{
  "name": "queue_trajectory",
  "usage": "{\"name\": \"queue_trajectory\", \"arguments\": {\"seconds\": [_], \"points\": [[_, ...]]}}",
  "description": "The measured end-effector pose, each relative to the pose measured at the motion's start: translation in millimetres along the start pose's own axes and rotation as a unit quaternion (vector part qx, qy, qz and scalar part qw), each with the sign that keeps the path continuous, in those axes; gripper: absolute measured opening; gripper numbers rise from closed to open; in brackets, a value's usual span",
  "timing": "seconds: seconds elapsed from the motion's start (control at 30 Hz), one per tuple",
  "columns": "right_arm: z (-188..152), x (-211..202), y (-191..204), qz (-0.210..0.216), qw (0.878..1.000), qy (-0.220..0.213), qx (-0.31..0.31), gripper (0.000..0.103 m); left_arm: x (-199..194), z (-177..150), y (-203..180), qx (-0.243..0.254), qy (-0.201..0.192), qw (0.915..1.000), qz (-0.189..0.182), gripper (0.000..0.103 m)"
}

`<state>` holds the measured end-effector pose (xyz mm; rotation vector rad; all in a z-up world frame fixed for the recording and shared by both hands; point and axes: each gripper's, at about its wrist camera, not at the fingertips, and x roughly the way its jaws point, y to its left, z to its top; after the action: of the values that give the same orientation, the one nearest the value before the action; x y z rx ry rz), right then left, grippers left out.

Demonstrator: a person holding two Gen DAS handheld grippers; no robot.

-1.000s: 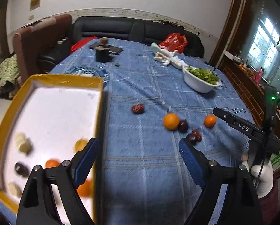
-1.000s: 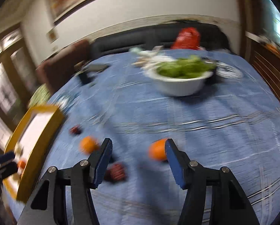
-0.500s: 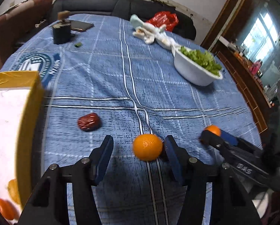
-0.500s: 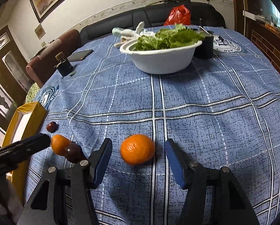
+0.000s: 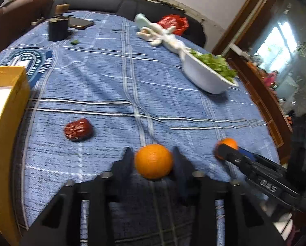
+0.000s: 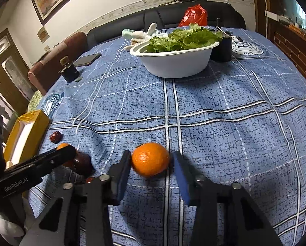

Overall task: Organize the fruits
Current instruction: 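Grasp a mandarin orange with the left gripper while the right gripper grasps another orange, then carry both oranges into the yellow tray and open both grippers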

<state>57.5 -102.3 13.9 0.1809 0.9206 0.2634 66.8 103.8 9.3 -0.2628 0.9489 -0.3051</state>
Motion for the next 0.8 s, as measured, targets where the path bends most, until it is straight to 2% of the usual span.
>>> {"name": "queue_trajectory", "arguments": {"seconds": [0.17,0.4,0.5,0.67,0.8], "points": [[-0.7,-5.2,0.0,0.007,1.000,-0.006,0.005,0.040,-16.4,-5.6,3.6,-0.020,-0.010,0.9998,0.001,0.034],[1.1,-21.1,-7.6,0.063,0.997,-0.027,0.034,0.041,-73.3,-23.6,20.2,-0.056,-0.055,0.9968,-0.017,0.034],[-0.3,-25.2,-3.9,0.065,0.997,-0.033,0.033,0.041,-107.8,-43.1,36.3,-0.076,-0.078,0.9939,-0.014,0.034],[-9.0,-32.0,19.0,0.053,0.998,-0.046,0.004,0.041,-171.9,-71.6,86.1,-0.121,-0.133,0.9831,0.036,0.034],[-20.5,-41.9,52.1,0.066,0.996,-0.047,-0.030,0.041,-211.1,-90.0,123.7,-0.142,-0.164,0.9706,0.105,0.035]]}}
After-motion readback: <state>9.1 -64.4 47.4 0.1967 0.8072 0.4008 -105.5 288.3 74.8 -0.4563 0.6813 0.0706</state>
